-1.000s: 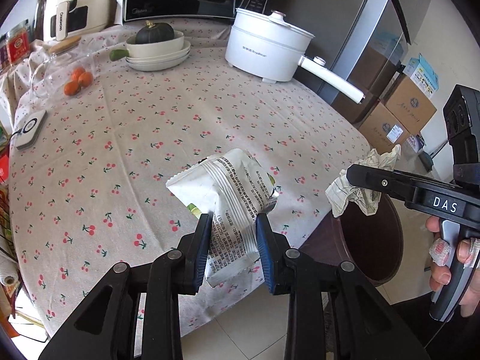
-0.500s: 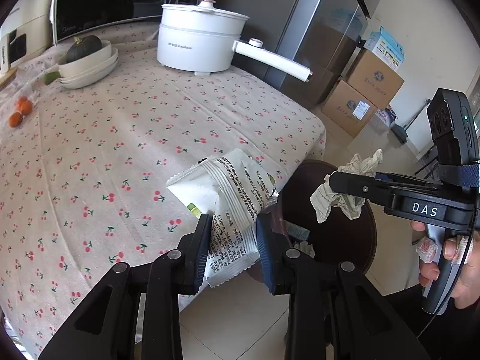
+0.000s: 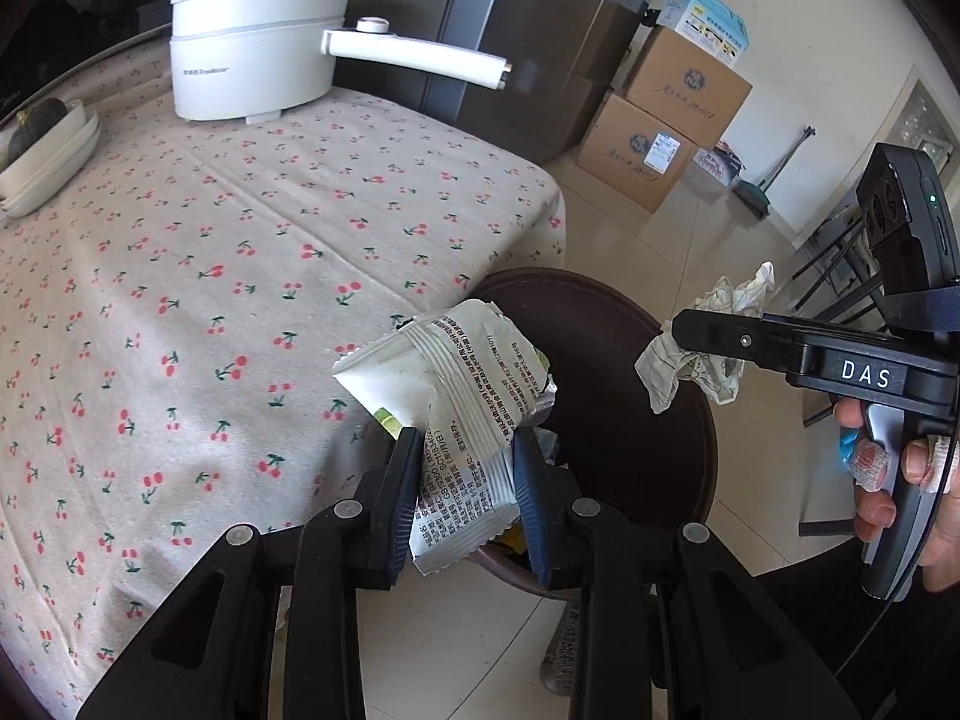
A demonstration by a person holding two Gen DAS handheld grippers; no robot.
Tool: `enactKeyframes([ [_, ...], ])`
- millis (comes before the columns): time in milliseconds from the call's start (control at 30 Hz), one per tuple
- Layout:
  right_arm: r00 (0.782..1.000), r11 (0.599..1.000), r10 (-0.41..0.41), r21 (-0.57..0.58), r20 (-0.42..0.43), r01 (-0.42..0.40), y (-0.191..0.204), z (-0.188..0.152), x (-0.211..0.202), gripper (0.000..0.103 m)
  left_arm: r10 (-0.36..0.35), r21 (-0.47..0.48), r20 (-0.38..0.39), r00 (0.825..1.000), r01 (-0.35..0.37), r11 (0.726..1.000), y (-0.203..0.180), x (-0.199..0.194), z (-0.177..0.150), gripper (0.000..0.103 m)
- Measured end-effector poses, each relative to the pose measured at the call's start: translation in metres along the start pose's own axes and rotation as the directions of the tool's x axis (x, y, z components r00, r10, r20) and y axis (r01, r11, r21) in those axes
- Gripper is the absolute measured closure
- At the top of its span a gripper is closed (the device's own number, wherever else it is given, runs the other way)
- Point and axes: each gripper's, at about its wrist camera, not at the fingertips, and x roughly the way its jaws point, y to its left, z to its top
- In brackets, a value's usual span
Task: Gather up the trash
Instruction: 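Carry the snack bag with the left tool over the bin while the right tool carries the paper, then open the left tool to drop the bag while the right tool drops the paper into the bin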
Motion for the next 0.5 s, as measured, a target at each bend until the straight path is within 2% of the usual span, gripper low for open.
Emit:
enactKeyframes([
  [167, 1.0, 0.999, -0.024, 0.026, -0.012, 0.024, -0.024, -0.006, -0.001, 0.051, -0.034, 0.03, -0.032, 0.999, 0.035, 0.999, -0.019, 0.024, 0.002, 0.07],
  [233, 0.999, 0.999, -0.031, 0.034, -0.016, 0.031, -0.031, -0.008, -0.001, 0.051, -0.042, 0.041, -0.037, 0.998, 0.043, 0.998, -0.023, 0.03, 0.002, 0.066],
  [267, 0.999, 0.999, -0.034, 0.038, -0.018, 0.035, -0.034, -0.008, -0.001, 0.051, -0.042, 0.04, -0.04, 0.998, 0.043, 0.998, -0.024, 0.033, 0.002, 0.062],
  [433, 0.999, 0.998, -0.041, 0.051, -0.022, 0.043, -0.045, -0.008, -0.001, 0.051, 0.022, 0.02, -0.053, 0.998, -0.021, 1.0, -0.023, 0.042, 0.004, 0.025],
  [500, 0.999, 0.998, -0.043, 0.05, -0.023, 0.044, -0.047, -0.008, -0.002, 0.051, 0.056, 0.021, -0.053, 0.997, -0.055, 0.998, -0.02, 0.043, 0.005, 0.022],
])
